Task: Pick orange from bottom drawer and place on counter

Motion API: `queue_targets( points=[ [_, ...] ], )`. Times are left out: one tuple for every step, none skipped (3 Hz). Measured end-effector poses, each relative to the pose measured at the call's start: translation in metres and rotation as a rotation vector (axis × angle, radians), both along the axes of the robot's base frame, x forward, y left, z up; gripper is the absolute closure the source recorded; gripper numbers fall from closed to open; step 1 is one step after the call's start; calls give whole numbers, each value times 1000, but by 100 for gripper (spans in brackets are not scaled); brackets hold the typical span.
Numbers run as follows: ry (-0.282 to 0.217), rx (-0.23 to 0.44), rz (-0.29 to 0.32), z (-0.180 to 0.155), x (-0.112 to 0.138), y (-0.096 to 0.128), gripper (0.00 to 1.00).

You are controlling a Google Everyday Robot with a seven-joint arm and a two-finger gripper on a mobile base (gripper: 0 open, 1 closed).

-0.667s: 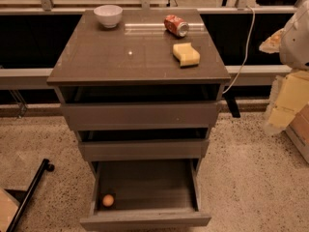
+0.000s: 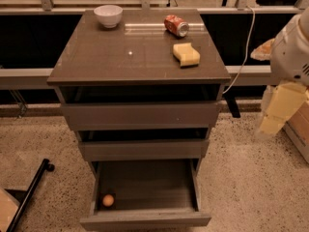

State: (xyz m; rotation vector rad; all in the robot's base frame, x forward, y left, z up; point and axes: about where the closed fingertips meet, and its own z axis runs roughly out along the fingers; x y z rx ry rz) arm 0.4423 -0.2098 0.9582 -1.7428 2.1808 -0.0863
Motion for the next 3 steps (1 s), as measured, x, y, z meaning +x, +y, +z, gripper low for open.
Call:
queue_targets(
  points=[
    [-27,60,30,-21,8,6,0],
    [-41,148,87,-87,16,20,0],
    [7,175,81,-145,25,29,0]
  ],
)
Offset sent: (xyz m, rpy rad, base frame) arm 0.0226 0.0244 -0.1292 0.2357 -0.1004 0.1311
